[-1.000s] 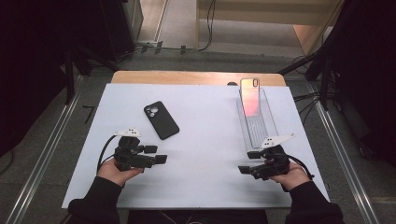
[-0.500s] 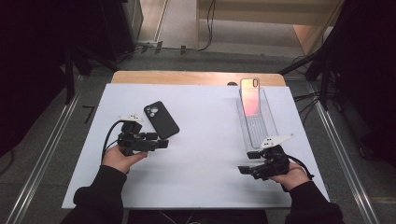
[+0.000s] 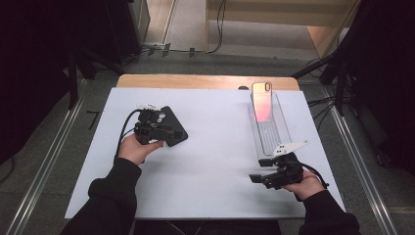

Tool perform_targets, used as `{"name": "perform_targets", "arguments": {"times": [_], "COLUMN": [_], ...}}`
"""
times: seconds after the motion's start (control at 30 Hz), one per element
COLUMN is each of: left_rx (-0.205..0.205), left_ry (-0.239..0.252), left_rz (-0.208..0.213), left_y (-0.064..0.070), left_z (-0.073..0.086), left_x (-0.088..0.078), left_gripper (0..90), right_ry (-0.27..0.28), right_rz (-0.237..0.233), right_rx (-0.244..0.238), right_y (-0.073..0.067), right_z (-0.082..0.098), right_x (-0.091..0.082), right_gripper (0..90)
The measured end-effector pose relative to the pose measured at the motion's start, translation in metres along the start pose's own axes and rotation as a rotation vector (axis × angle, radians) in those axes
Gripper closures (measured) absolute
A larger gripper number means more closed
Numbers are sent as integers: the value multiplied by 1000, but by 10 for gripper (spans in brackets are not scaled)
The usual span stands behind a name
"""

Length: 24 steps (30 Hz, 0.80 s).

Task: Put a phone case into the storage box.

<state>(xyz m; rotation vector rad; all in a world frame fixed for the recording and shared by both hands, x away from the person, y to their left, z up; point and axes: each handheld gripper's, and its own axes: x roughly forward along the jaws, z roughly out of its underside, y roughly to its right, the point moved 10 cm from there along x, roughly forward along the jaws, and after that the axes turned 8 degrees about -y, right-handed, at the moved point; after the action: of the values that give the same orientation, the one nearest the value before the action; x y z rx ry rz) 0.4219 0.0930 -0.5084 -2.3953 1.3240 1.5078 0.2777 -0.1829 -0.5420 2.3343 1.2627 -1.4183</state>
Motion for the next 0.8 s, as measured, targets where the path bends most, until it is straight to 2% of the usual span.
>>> {"name": "perform_targets", "arguments": {"times": [0.07,0.2,0.3,0.5,0.6,0.7,0.73,0.77,0.8], "left_rx": [4,-8,-4,17,12,2,-2,2,14], "left_ry": [3,18,15,-19,-13,-17,-23,-23,-25], "left_rz": [-2,23,11,-50,-53,-80,-96,-119,-132], "left_y": [-2,-5,-9,-16,-19,-25,-28,-30,-31], "left_z": [-6,-17,-24,-34,-38,-38,-36,-36,-35], "left_x": [4,11,17,34,41,46,47,48,49], "left_gripper": [299,314,316,342,385,489,578,731,731], "right_ry": [0,2,0,2,1,2,1,1,1], "right_rz": [0,-1,2,3,7,7,8,8,8], "right_rx": [0,-9,-10,-11,-13,-15,-16,-17,-17], "right_y": [0,-1,-1,-1,-1,-1,-1,-1,-1], "right_z": [0,-1,-1,-1,-1,-1,-1,-1,-1], "right_x": [0,0,1,0,0,0,0,0,0], "right_gripper": [232,232,232,232,232,232,232,232,232]}}
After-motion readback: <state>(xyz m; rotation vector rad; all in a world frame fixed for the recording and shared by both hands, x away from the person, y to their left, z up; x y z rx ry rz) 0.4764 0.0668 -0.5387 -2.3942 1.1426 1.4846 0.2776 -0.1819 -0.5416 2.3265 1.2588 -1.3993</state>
